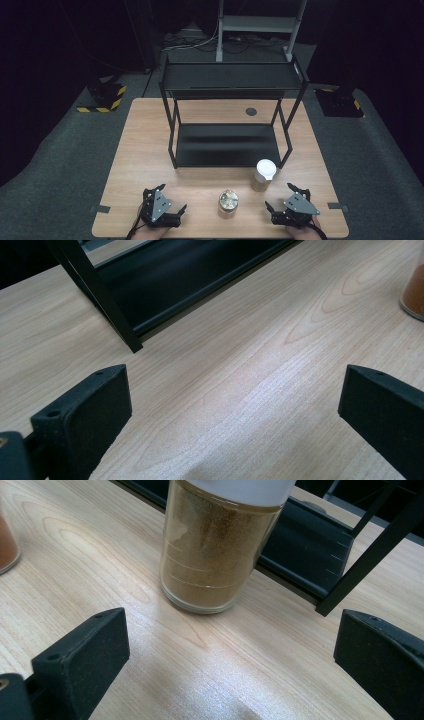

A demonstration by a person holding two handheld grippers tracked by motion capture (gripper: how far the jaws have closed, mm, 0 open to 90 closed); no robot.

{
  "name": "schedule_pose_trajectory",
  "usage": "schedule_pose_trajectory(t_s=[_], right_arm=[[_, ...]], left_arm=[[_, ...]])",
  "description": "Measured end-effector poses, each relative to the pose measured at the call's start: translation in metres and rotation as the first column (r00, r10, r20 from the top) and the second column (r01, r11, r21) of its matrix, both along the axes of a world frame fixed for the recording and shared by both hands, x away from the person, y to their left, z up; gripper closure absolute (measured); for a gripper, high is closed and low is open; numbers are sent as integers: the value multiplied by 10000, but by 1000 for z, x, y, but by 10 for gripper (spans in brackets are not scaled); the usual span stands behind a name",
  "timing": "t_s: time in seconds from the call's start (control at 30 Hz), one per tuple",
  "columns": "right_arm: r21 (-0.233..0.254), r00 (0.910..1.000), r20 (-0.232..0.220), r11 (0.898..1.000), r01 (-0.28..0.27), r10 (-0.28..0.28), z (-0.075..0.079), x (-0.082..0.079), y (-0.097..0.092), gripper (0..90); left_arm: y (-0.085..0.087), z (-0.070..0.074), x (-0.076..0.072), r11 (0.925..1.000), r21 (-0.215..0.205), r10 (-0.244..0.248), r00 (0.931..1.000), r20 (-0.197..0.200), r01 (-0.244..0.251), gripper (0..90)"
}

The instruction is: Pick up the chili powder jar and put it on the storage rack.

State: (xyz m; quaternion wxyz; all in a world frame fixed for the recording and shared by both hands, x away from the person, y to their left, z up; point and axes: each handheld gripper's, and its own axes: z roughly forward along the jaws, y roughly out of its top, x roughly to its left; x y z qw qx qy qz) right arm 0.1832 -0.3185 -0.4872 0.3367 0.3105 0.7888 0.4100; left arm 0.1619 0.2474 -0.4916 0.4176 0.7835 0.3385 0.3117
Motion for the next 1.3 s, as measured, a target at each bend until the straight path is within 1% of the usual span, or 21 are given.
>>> schedule_pose_trajectory(t_s=[0.1,0.2,0.37,0.53,0.63,0.87,0.93,0.97,1.13,1.3], right_arm=[[-64,10000,0,10000,-53,53,0,0,0,1],[-55,10000,-4,10000,-35,35,0,0,0,1],[-8,10000,4,10000,-49,49,0,0,-1,1],[199,10000,-46,9998,22,-21,0,0,-3,1],[187,10000,-56,9998,-3,4,0,1,-3,1],[113,10000,-62,9999,-16,17,0,1,-2,1],[116,10000,-53,9999,-17,18,0,1,-2,1],[119,10000,-34,9999,-20,21,0,1,-2,1],[106,10000,-45,9999,-32,32,0,0,-2,1],[84,10000,-51,10000,-31,31,0,0,-2,1]], left_arm=[[-2,2,2,10000,85,53,9999,-155,-51,9],[-2,2,2,9999,116,34,9999,-166,-32,9],[1,2,3,10000,-52,-1,9999,-162,1,9],[4,0,2,9997,-235,34,9999,-124,-37,16],[7,-1,2,9990,-437,35,9999,-133,-40,16],[10,-1,0,9981,-616,-20,10000,-96,14,16],[11,1,-1,9978,-657,-34,10000,-41,31,16],[11,2,-3,9972,-742,-44,10000,44,48,15],[10,8,-8,9957,-897,-180,9992,359,212,15],[5,15,-14,9951,-873,-414,9967,692,474,14]])
